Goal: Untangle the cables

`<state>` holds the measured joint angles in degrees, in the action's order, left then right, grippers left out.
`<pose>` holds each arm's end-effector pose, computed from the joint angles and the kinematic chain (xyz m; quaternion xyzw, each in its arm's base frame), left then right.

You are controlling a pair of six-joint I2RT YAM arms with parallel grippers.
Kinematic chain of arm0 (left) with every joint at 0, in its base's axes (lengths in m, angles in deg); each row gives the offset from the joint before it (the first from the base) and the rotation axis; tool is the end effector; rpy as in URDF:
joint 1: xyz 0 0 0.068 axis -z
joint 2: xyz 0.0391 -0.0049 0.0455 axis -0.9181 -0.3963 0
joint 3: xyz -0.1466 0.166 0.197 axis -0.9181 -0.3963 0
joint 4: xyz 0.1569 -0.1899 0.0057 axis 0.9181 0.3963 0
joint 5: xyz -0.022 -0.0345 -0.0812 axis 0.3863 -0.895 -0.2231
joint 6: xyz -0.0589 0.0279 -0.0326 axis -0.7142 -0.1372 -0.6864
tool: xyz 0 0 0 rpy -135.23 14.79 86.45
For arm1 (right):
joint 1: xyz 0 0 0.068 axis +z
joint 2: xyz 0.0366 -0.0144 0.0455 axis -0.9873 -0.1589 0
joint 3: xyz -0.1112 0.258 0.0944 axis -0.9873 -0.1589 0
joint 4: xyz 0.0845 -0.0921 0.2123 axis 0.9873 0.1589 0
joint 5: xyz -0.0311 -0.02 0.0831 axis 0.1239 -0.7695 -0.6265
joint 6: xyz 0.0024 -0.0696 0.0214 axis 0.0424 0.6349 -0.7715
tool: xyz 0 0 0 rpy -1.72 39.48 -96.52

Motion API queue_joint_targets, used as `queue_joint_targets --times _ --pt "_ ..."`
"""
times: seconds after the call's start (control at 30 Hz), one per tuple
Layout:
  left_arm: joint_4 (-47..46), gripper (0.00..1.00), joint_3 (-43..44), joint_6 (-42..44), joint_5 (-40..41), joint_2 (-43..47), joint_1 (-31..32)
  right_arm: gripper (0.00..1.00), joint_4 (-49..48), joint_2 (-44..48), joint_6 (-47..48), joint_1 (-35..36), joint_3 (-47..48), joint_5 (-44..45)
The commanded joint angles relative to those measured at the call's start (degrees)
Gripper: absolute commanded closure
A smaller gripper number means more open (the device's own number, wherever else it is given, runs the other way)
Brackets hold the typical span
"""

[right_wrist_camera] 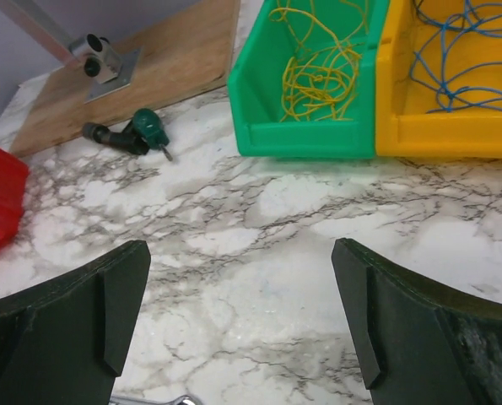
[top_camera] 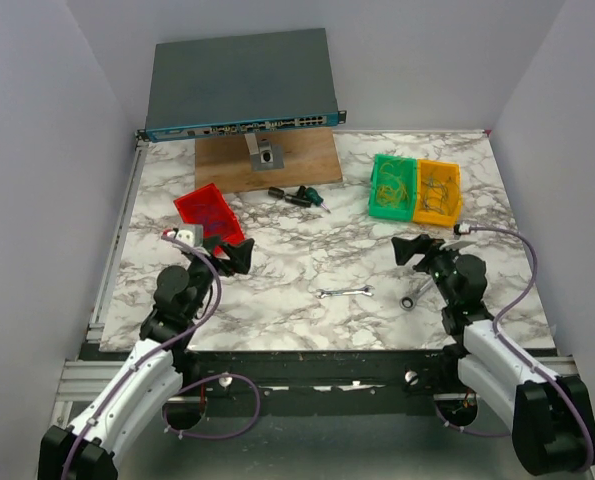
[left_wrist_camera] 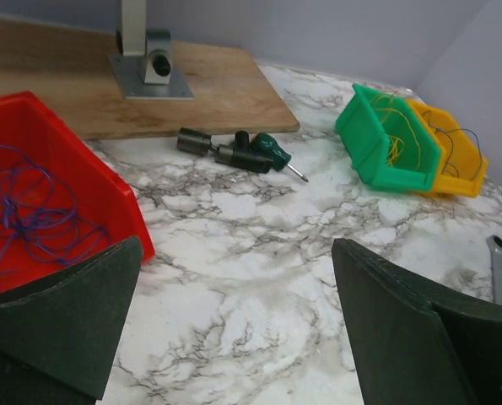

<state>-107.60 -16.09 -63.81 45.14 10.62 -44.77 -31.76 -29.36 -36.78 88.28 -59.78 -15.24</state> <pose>0.1368 -0.0550 0.2497 -0.0213 0.7114 -0.2822 0.6432 0.1737 0.0300 0.2138 0.0706 0.7405 0.2280 0.6283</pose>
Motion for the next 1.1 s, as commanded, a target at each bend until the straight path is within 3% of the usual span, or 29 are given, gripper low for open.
queue_joint_targets --times 0.0,0.07,0.17,0.3,0.4,0.53,0.6,0.67,0.73,0.8,0.87,1.07 --pt "-18.0 0.02 -10.6 11.8 2.1 5.0 0.2 0.00 -11.0 -2.8 11.3 -0.2 -0.2 6.7" --pt "-27.1 0.01 -15.7 13.6 10.4 6.1 0.2 0.00 -11.2 -4.6 13.2 -0.1 0.4 10.7" --pt "-27.6 0.02 -15.4 20.9 14.8 6.0 0.2 0.00 -19.5 -9.0 16.5 -0.2 -1.0 11.3" --pt "-35.6 0.01 -14.0 28.1 21.5 -6.4 -0.7 0.00 -27.8 -19.3 18.6 -0.1 0.0 14.0" --pt "-48.3 0.01 -11.6 29.3 17.7 -21.5 -6.9 0.00 -39.6 -27.3 20.3 -0.1 -1.2 16.4" --pt "-53.7 0.04 -6.3 27.8 11.0 -37.2 -14.8 0.01 -41.4 -33.7 19.4 -0.3 0.4 18.9" --pt "-54.0 0.05 -4.5 24.5 5.5 -41.2 -19.1 0.01 -42.9 -38.7 18.6 -0.5 1.5 19.3" --pt "-44.1 0.08 -0.8 24.2 2.0 -40.1 -19.8 0.02 -51.5 -46.9 20.1 -0.6 2.6 20.2" --pt "-44.9 0.05 -0.5 24.0 2.1 -40.9 -20.2 0.03 -37.9 -42.7 18.6 -0.7 5.5 18.8" --pt "-43.4 0.02 0.1 23.3 3.4 -40.7 -20.2 0.06 -45.6 -45.9 19.7 -0.7 4.5 19.2" --pt "-43.7 0.01 -0.1 23.3 3.6 -40.8 -20.2 0.00 -41.4 -43.8 18.6 -0.7 4.7 21.6" --pt "-44.1 0.02 -0.3 23.3 4.0 -40.8 -20.2 0.00 -43.5 -45.1 18.4 -0.7 4.7 21.7"
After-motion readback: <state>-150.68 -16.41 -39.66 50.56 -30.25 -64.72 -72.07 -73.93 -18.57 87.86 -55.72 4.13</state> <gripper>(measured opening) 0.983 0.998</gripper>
